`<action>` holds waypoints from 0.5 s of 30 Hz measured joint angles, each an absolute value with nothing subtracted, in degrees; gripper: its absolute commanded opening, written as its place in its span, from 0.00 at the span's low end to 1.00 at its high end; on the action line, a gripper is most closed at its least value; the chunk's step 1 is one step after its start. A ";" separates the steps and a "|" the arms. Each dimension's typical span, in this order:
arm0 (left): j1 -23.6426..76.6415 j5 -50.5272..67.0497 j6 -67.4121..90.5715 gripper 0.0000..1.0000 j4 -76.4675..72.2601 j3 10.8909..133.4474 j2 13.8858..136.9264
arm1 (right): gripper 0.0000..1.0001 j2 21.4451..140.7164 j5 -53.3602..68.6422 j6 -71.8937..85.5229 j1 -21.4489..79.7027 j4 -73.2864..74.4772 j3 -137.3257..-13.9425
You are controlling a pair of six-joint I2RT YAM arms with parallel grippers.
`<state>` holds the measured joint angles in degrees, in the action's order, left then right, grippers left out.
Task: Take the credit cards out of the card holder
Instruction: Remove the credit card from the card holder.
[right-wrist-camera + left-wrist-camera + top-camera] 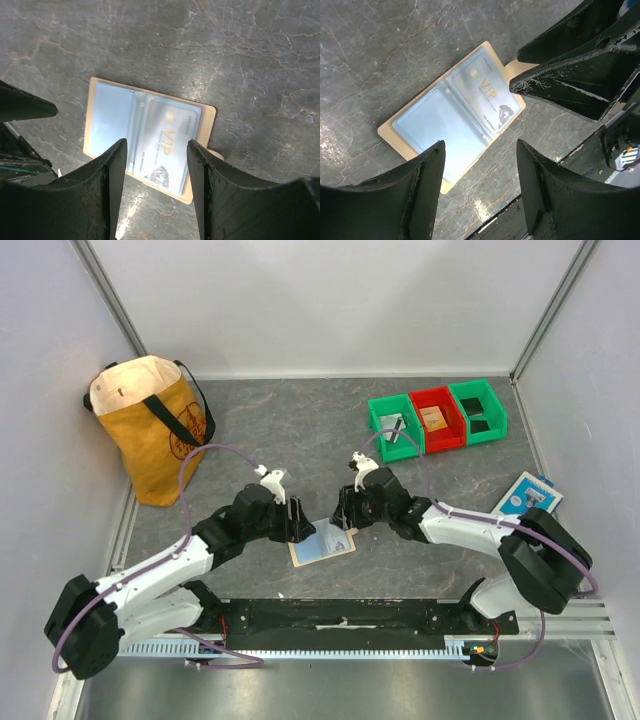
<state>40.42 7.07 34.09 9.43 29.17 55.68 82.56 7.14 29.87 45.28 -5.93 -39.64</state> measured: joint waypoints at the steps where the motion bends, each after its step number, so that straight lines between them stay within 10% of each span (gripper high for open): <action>1: 41.10 6.26 34.30 0.61 9.02 29.04 56.60 | 0.56 83.24 7.18 30.02 45.32 -5.93 -39.64; 15: 44.27 3.53 38.52 0.50 5.43 26.92 63.31 | 0.34 88.16 7.66 30.46 45.65 -5.48 -39.64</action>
<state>44.27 3.53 38.52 5.43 26.92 63.31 88.16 7.66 30.46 45.65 -5.48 -39.64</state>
